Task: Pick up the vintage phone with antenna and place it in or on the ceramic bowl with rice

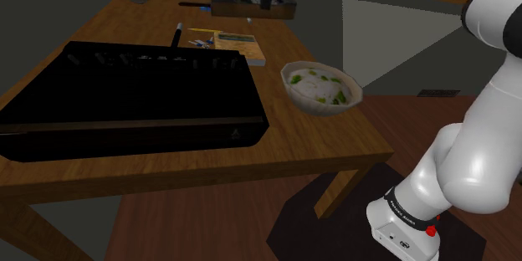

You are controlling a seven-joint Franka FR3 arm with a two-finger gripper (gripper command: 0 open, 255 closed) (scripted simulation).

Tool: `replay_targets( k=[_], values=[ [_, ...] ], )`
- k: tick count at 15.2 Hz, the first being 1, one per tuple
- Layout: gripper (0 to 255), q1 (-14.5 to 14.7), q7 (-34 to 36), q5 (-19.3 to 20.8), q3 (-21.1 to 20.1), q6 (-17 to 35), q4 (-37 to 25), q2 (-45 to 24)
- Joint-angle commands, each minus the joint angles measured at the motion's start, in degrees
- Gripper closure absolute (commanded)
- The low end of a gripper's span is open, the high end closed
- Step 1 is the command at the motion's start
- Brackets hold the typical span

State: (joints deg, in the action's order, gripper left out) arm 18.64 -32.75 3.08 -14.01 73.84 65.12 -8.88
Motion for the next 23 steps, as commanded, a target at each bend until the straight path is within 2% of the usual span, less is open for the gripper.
replay_targets(
  k=[1,8,16,23],
  values=[
    [255,-1.09,-0.74,-1.57,0.31,2.01,7.91,6.10],
    [255,-2.25,-3.48,-5.34,2.38,3.84,27.19,23.98],
    [255,-1.60,-5.90,-7.24,5.08,0.64,41.41,41.50],
    [255,-1.35,-6.14,-7.55,5.02,5.74,49.30,44.29]
  ],
)
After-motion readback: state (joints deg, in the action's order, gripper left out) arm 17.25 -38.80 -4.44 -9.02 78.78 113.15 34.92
